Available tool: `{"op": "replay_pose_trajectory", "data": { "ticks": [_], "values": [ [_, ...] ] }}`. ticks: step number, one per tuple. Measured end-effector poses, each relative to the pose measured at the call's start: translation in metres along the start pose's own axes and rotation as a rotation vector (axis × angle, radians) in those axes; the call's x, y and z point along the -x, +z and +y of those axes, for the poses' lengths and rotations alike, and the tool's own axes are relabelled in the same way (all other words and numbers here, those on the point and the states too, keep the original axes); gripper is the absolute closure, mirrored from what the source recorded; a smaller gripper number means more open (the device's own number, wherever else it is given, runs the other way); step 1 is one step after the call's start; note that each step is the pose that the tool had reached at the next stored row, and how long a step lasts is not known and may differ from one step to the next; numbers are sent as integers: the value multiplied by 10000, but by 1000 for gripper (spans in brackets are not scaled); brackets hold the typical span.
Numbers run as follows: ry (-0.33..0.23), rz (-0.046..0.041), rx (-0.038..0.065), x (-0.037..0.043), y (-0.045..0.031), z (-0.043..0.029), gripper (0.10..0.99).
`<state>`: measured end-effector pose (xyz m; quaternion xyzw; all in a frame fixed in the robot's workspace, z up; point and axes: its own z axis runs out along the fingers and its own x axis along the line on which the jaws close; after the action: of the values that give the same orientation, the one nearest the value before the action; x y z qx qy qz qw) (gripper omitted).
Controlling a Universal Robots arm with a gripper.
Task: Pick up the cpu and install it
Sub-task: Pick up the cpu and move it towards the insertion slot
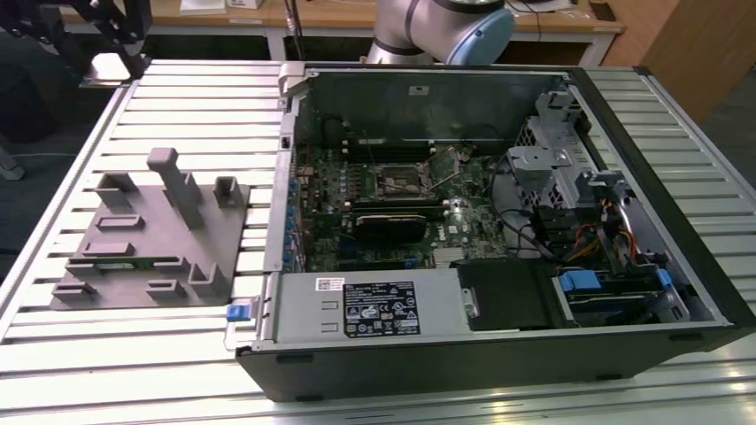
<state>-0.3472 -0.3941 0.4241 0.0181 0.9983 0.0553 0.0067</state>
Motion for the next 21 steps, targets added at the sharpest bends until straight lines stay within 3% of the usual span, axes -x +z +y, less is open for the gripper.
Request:
{"op": "replay_pose_trajectory", "data": {
  "ticks": [21],
  "values": [
    [-9, 1, 19, 307, 8, 32, 545]
  ]
}}
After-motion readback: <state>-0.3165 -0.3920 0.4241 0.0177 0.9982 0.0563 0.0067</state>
